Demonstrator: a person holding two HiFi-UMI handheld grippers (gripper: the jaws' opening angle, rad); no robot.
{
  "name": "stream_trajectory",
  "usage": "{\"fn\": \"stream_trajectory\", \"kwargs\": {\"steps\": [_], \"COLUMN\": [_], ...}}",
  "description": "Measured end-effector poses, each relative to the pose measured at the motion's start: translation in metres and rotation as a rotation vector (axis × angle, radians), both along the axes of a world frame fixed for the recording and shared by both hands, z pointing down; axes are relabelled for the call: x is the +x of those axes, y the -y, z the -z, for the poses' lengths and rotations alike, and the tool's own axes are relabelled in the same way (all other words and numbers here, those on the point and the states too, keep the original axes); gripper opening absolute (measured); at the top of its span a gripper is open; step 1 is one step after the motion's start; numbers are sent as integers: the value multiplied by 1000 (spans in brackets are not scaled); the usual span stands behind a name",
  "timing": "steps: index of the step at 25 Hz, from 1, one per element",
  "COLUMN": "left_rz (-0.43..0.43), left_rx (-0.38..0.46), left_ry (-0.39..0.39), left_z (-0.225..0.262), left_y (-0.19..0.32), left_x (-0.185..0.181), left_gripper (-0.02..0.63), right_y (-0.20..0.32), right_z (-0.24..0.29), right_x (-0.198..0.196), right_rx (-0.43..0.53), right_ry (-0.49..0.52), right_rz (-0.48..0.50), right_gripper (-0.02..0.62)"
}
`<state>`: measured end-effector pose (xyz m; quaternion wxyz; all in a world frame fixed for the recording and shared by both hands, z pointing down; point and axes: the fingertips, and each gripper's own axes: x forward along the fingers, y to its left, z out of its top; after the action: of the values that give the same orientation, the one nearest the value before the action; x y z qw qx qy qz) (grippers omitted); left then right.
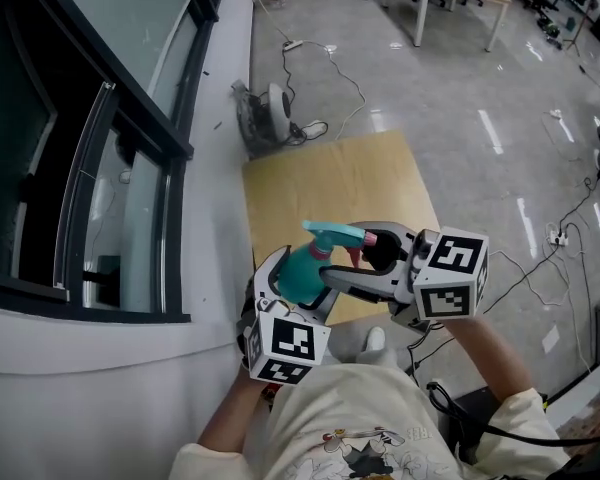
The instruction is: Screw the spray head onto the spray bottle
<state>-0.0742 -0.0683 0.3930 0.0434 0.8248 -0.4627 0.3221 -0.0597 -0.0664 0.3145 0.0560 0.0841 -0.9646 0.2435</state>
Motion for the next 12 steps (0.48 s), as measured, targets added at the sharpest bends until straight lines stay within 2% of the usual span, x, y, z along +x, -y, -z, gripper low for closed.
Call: {"fn": "stream_trajectory", "kwargs": {"steps": [3, 6, 9, 12], "left_rz": [-33, -80, -159, -259], "left_rx": [-4, -20, -47, -93], "left_ry": [2, -11, -55, -93], "left_z": [3, 4, 7, 9], "left_y": [-1, -4, -8, -16], "left_x": [-3, -8, -9, -5], "left_gripper": [394, 394, 394, 394], "right_y": [-12, -23, -29, -13], "right_z": [-1, 7, 42, 58], "right_x": [21, 54, 76, 93], "right_rx": [84, 221, 451, 752], "right_ry": [-144, -285, -308, -438], "right_rz": [111, 229, 323, 361], "right_gripper": [272, 273, 273, 273]}}
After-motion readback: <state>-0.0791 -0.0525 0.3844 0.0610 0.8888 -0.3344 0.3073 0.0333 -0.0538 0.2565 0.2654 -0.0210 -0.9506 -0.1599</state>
